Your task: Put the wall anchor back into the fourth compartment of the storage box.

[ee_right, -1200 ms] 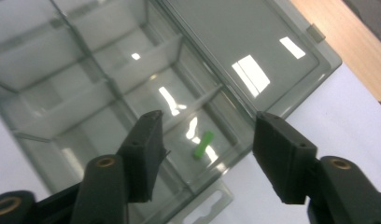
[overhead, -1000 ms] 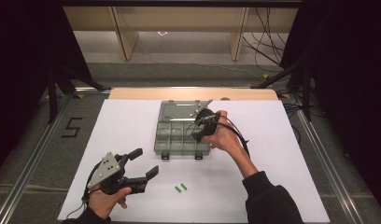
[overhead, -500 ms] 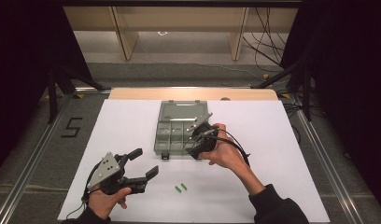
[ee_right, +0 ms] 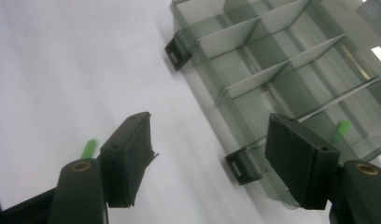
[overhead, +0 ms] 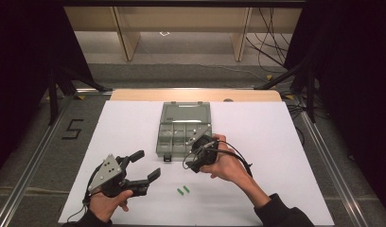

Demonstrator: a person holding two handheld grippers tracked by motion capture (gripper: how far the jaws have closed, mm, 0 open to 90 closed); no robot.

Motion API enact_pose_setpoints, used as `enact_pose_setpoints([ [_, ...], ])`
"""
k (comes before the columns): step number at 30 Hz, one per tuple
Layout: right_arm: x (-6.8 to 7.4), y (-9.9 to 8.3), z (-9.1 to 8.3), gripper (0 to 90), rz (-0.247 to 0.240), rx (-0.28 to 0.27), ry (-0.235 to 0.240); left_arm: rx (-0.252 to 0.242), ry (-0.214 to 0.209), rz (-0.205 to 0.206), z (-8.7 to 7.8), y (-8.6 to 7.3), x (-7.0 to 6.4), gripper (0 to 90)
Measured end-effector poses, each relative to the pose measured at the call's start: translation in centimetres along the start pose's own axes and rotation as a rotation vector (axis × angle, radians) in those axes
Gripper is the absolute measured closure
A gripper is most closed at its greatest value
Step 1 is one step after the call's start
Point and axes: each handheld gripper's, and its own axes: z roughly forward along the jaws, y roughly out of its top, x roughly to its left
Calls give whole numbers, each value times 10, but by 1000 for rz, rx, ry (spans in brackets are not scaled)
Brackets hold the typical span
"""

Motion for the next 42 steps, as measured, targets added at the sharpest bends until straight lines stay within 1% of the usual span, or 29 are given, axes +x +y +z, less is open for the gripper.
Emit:
enact_pose_setpoints([
  [1, 0, 0, 0, 326, 0, 0, 0, 0, 0, 0, 0, 0, 0, 171],
  [3, 6, -2, 3, 326, -15, 11, 20, 0, 1, 0, 0, 0, 0, 170],
  [4, 6, -2, 3, 326, -15, 11, 20, 0, 1, 0, 0, 0, 0, 170],
  [5, 11, -3, 6, 322, -18, 25, 32, 0, 4, -2, 0, 0, 0, 171],
  [6, 11, -3, 6, 322, -18, 25, 32, 0, 4, -2, 0, 0, 0, 171],
  [7, 14, -4, 9, 319, -22, 36, 46, 0, 5, -3, 0, 0, 0, 171],
  [8, 14, -4, 9, 319, -22, 36, 46, 0, 5, -4, 0, 0, -1, 171],
  [11, 21, -5, 15, 320, -32, 62, 66, 0, 2, 1, 0, 0, 0, 171],
  [12, 21, -5, 15, 320, -32, 62, 66, -1, 6, -5, 0, 0, 0, 171],
  [13, 24, -6, 19, 324, -40, 77, 75, -2, 7, -7, 0, 0, -1, 170],
  [15, 25, -6, 21, 326, -43, 87, 82, -2, 8, -7, 0, 0, -1, 171],
  [18, 29, -7, 26, 340, -47, 105, 96, -3, 8, -7, 0, 0, -1, 171],
  [20, 34, -9, 31, 359, -50, 126, 109, -2, 8, -5, 0, 0, -1, 171],
  [24, 38, -11, 35, 386, -53, 154, 127, -2, 8, -7, 0, 0, -1, 171],
  [25, 39, -12, 38, 403, -66, 160, 140, -3, 9, -6, 0, 0, -1, 170],
  [28, 41, -12, 40, 418, -62, 173, 140, -2, 9, -6, 0, 0, -1, 171],
  [31, 44, -14, 44, 432, -70, 180, 159, -2, 8, -6, 0, 0, -1, 171],
  [36, 47, -15, 48, 464, -80, 201, 167, -1, 8, -7, 0, 0, -1, 171],
  [37, 47, -16, 49, 472, -89, 202, 175, -2, 6, -5, 0, 0, -1, 171],
  [38, 48, -16, 49, 479, -87, 214, 168, -2, 7, -8, -1, 0, -1, 171],
  [39, 49, -16, 51, 502, -96, 221, 162, -2, 8, -7, 0, 0, -1, 171],
  [40, 49, -16, 51, 502, -96, 221, 162, -2, 8, -7, 0, 0, -1, 171],
  [41, 49, -16, 51, 536, -104, 223, 167, -2, 8, -7, 0, 0, -1, 171],
  [42, 49, -16, 51, 536, -104, 223, 167, -2, 8, -7, 0, 0, -1, 171],
])
